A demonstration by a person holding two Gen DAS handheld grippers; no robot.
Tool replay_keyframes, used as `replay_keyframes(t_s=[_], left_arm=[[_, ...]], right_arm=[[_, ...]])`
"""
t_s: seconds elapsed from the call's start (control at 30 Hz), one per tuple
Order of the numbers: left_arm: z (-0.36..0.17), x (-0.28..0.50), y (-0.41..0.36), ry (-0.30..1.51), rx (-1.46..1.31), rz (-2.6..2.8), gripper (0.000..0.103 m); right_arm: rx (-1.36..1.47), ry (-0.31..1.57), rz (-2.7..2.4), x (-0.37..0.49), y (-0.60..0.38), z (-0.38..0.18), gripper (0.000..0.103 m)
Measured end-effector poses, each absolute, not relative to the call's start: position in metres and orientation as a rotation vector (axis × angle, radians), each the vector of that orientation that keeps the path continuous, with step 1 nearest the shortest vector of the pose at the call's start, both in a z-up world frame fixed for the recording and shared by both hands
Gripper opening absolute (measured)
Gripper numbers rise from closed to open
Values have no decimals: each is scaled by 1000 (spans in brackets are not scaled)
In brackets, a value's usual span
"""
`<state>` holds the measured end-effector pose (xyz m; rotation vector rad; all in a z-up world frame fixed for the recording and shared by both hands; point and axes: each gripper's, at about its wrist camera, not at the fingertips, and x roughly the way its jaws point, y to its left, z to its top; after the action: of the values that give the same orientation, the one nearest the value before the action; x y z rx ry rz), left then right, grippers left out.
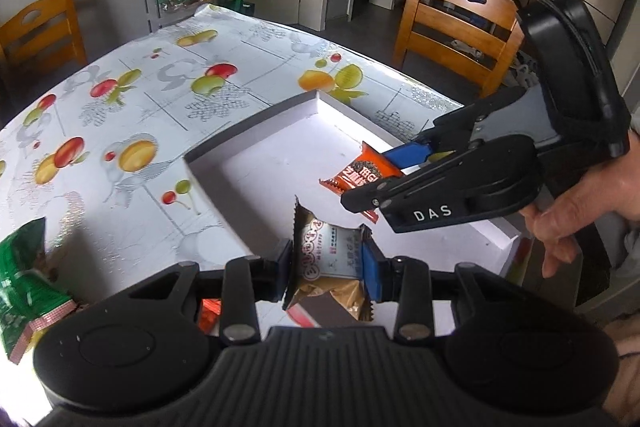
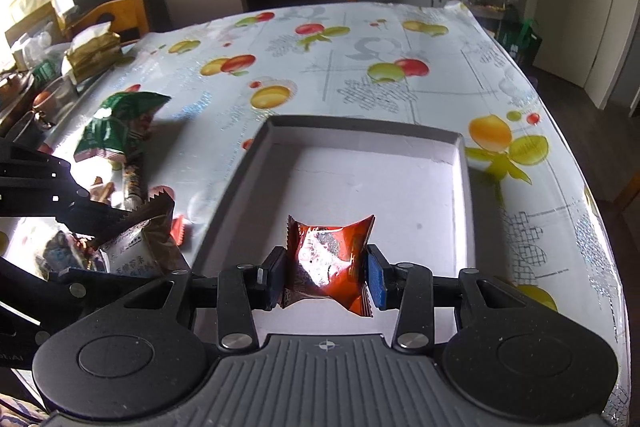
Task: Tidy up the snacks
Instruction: 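Carry the pastry and orange candy over the white box with both tools, then open both tools to drop the pastry and orange candy into the box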
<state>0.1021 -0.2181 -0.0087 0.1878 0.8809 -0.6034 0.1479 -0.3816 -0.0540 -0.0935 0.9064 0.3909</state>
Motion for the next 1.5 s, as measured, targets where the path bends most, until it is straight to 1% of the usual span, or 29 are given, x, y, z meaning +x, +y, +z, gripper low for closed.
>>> replay_keyframes(t_s=[0.73, 1.03, 1.1, 1.2, 1.27, 1.4, 1.47, 1.5], left_arm=[[-52, 127, -248, 993, 174, -604, 35], [-64, 129, -257, 1013, 212, -603, 35], [-67, 129, -259, 1017, 226, -604, 37], [-70, 129, -261, 1012, 245, -599, 43], [-70, 128, -262, 998, 258, -592, 57], [-67, 124, -262, 970, 275, -608, 62], [-65, 122, -261, 958, 280, -610, 63], [-64, 122, -261, 954, 280, -609, 63]], right_arm=[[-65, 1000, 370, 149, -411, -79, 42], [-79, 1032, 353, 147, -412, -87, 46], [-84, 1036, 350, 147, -412, -88, 46], [-100, 1038, 344, 148, -411, -89, 50], [-103, 1035, 340, 149, -410, -88, 53], [-108, 1023, 334, 149, -409, -84, 54], [-108, 1014, 331, 149, -409, -82, 60], [-107, 1009, 330, 150, -409, -80, 60]])
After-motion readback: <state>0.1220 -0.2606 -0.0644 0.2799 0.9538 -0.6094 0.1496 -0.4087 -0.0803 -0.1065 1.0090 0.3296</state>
